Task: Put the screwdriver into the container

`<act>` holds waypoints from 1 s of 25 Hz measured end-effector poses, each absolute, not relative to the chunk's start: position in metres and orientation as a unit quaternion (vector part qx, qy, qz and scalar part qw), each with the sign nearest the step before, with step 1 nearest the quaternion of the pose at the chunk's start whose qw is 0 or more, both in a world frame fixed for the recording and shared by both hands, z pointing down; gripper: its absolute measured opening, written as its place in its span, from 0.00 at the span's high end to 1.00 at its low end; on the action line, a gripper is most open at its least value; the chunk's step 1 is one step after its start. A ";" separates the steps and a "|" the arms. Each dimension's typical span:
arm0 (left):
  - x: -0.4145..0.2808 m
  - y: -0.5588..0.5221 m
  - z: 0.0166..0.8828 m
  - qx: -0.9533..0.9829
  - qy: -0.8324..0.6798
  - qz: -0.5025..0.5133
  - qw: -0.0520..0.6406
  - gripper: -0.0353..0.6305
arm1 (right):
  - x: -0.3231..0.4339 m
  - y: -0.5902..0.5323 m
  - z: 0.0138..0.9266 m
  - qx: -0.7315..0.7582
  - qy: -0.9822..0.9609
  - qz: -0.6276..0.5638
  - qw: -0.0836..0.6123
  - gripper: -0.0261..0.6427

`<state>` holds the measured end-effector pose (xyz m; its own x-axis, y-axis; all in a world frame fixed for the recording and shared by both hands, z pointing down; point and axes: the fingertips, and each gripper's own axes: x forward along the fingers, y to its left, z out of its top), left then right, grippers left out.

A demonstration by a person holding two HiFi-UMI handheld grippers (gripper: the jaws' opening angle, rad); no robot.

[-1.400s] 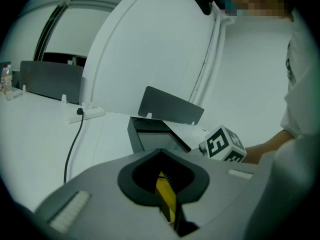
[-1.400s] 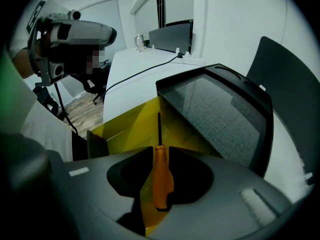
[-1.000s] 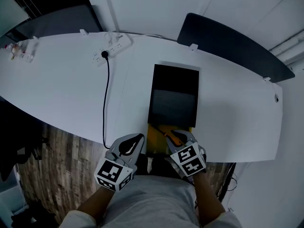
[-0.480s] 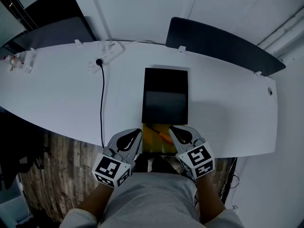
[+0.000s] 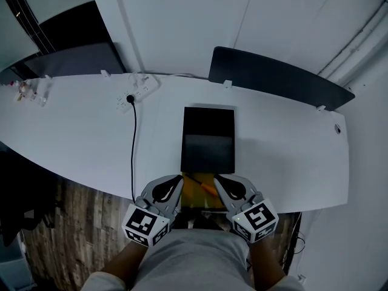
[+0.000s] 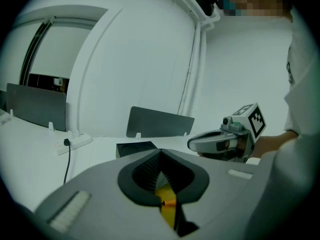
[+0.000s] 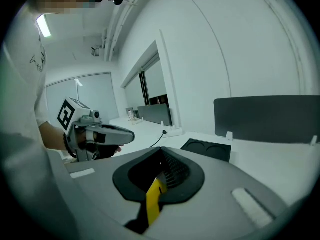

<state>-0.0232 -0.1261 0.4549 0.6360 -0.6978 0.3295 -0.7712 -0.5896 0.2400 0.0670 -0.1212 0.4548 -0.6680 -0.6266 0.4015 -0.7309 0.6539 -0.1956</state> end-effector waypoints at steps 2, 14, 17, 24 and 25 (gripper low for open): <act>-0.023 -0.122 0.454 0.886 -0.415 0.103 0.179 0.94 | 0.062 -0.117 0.452 0.377 -0.899 0.169 0.144 0.94; -0.004 -0.101 0.444 0.894 -0.401 0.102 0.173 0.94 | 0.052 -0.100 0.441 0.376 -0.901 0.173 0.132 0.94; -0.002 -0.100 0.442 0.895 -0.399 0.101 0.173 0.94 | 0.051 -0.096 0.442 0.375 -0.900 0.174 0.138 0.94; -0.004 -0.099 0.439 0.890 -0.412 0.095 0.173 0.94 | 0.052 -0.092 0.445 0.366 -0.902 0.175 0.150 0.94; -0.004 -0.099 0.439 0.889 -0.413 0.095 0.172 0.94 | 0.051 -0.092 0.446 0.363 -0.902 0.174 0.152 0.94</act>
<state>-0.0043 -0.0988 0.4389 0.6410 -0.7015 0.3114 -0.7670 -0.5996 0.2282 0.0512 -0.0921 0.4461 -0.6896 -0.6028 0.4014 -0.7089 0.6753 -0.2037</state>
